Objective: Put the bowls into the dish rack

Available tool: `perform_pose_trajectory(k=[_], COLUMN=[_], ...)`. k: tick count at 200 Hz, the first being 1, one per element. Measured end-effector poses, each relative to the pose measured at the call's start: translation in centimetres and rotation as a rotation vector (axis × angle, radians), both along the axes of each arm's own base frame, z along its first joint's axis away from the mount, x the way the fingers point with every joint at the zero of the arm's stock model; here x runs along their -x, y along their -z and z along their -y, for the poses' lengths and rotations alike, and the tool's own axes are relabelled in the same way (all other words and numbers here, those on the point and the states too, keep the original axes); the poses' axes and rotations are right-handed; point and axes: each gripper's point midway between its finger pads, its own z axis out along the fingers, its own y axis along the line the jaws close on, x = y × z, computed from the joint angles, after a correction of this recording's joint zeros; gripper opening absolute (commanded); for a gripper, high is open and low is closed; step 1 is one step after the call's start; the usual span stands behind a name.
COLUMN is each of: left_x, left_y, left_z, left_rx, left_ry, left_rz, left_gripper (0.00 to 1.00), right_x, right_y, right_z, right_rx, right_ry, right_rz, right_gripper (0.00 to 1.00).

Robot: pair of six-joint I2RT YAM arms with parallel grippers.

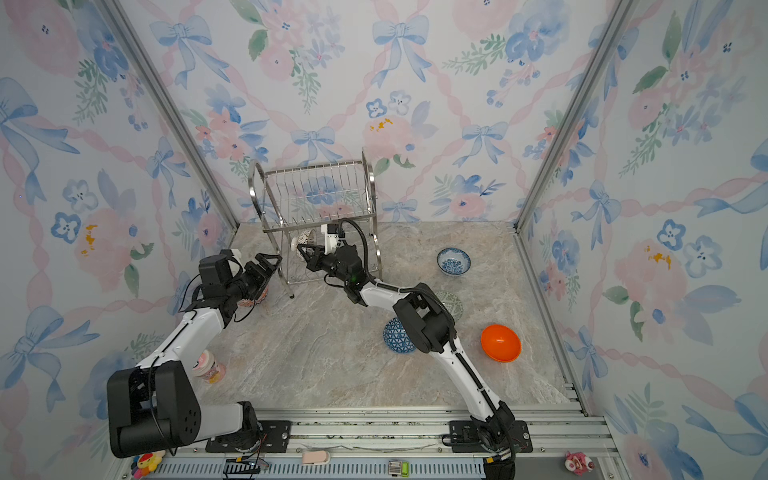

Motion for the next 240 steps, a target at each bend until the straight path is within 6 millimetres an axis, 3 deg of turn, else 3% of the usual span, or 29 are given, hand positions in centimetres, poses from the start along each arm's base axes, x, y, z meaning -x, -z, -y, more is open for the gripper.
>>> perform_pose_trajectory(k=[127,189,240], left_x=[-0.2,-0.2,-0.3], left_y=[0.2,0.2,0.3], left_z=[-0.1,0.0,-0.1], left_rx=[-0.015,-0.015,-0.017], left_ry=[0.008,0.009,0.01], left_rz=[-0.001,-0.001,-0.003], left_gripper=[0.98,0.98,0.98], right_x=[-1.5,-2.6,-3.8], right_y=[3.2,1.8,1.9], right_z=[-1.5,-2.3,-2.8], right_rx=[-0.041,-0.084,-0.07], right_ry=[-0.022,-0.05,-0.065], right_rz=[-0.07,-0.043,-0.021], right_gripper=[0.0,0.0,0.0])
